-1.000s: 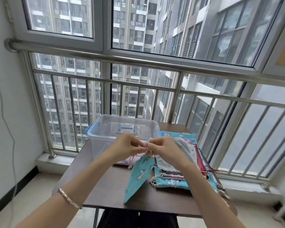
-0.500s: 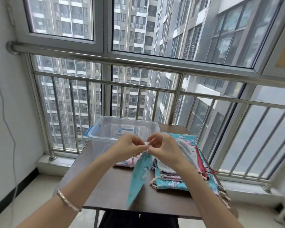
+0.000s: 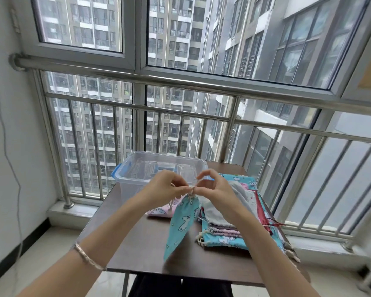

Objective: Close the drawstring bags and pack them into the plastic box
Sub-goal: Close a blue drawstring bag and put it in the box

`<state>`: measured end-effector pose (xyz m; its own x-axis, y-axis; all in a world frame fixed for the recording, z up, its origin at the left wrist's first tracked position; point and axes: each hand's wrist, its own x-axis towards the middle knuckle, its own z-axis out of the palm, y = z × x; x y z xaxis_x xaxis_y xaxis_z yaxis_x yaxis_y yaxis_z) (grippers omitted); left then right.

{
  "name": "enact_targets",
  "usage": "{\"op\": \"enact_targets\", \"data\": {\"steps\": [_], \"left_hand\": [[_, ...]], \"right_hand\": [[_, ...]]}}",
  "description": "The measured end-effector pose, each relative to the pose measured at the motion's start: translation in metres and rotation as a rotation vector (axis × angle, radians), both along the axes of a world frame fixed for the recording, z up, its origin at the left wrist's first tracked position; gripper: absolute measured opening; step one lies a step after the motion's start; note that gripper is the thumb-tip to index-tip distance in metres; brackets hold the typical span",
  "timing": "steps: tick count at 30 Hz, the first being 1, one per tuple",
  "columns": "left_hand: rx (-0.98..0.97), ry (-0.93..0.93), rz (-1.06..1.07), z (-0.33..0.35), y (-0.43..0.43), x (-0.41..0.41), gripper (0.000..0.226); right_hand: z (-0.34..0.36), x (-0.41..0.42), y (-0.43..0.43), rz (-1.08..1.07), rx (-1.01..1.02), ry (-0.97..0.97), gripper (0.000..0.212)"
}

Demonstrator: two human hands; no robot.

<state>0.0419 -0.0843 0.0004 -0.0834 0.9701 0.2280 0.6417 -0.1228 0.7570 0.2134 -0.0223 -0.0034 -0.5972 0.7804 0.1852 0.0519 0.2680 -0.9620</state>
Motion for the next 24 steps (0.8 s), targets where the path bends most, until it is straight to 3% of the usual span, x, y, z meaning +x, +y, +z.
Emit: {"op": "enact_targets", "data": {"steps": [4, 6, 9, 14, 18, 21, 24], "left_hand": [[0.019, -0.059, 0.019, -0.002, 0.000, 0.000, 0.014], [-0.005, -0.082, 0.023, -0.004, 0.000, 0.001, 0.014], [-0.094, -0.144, -0.006, -0.008, 0.003, 0.002, 0.019], [-0.205, -0.414, -0.058, -0.010, 0.005, 0.005, 0.014], [-0.224, -0.508, -0.045, -0.012, 0.006, 0.007, 0.013], [-0.234, -0.513, -0.047, -0.012, 0.005, 0.007, 0.016], [-0.201, -0.473, -0.060, -0.012, 0.002, 0.006, 0.016]], "right_hand": [[-0.006, -0.002, 0.003, 0.116, -0.269, 0.169, 0.025], [-0.010, -0.004, 0.004, 0.119, -0.287, 0.187, 0.027], [-0.014, -0.006, 0.002, 0.017, -0.102, 0.089, 0.023], [-0.017, -0.006, 0.001, -0.128, 0.288, -0.048, 0.008], [-0.020, -0.002, 0.002, -0.147, 0.356, -0.066, 0.005], [-0.020, 0.001, 0.003, -0.136, 0.436, -0.087, 0.021], [-0.020, 0.005, 0.007, -0.126, 0.459, -0.112, 0.011]]}}
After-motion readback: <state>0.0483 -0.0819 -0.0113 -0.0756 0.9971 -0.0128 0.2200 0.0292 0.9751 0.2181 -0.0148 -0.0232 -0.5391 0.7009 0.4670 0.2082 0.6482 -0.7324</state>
